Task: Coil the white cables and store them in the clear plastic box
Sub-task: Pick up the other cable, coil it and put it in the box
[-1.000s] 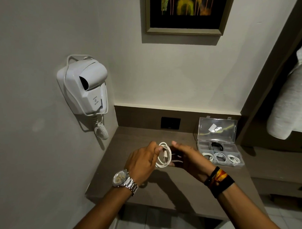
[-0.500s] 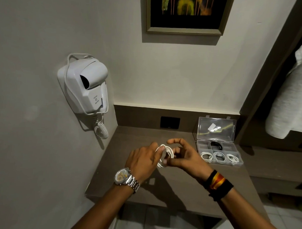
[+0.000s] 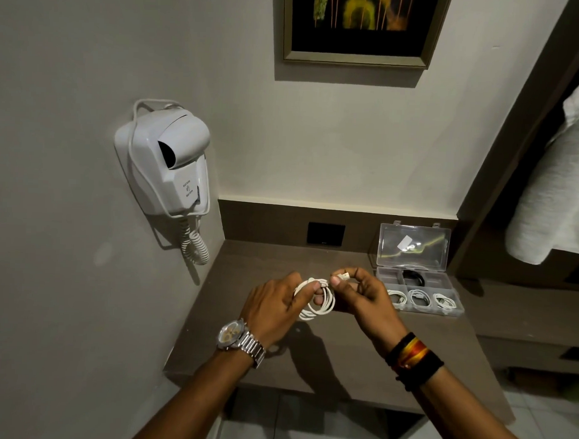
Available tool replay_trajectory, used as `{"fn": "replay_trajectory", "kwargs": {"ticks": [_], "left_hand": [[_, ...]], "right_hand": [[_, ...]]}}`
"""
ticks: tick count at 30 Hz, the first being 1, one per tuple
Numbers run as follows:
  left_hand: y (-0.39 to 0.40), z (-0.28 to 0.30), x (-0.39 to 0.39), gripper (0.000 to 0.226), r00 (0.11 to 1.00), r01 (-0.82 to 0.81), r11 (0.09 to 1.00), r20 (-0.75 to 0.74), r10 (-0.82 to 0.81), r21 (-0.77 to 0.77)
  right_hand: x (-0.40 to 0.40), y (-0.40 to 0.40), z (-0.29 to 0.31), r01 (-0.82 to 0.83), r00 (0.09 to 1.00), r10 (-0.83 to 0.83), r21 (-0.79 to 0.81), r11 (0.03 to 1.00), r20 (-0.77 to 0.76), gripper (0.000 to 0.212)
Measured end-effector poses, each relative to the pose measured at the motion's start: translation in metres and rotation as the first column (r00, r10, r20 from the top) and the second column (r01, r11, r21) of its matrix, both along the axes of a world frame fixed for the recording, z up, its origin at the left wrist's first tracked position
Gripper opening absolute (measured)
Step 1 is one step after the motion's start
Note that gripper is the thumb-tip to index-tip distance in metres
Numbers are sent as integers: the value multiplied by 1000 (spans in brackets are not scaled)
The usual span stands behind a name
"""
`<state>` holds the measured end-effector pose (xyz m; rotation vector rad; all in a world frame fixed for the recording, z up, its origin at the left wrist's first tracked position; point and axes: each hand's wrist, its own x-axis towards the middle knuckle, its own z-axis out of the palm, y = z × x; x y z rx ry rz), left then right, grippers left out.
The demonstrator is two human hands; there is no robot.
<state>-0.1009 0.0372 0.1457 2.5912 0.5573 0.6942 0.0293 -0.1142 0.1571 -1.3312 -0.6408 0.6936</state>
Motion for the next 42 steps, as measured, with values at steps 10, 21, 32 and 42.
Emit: {"fn": "replay_trajectory", "kwargs": {"ticks": [10,21,32,42], "left_hand": [[8,-20,15,57,979,106,602,-22,-201,-792],[-9,-60,72,38,952,102,385,-23,-306,-917],[-13,-86,176,32,969,-83,671,-217,-117,-736],[-8,-88,199,31,877,95,591,-213,-430,-801]], "right_hand": [[18,-11,-31,104,987,-72,-234,967,141,17],[45,-31,-61,349,906,-243,-284,893,348,12],[140,-38,-90,206,974,-166,-289,935,157,6],[182,-33,-105,127,988,-96,-293,948,118,8]]}}
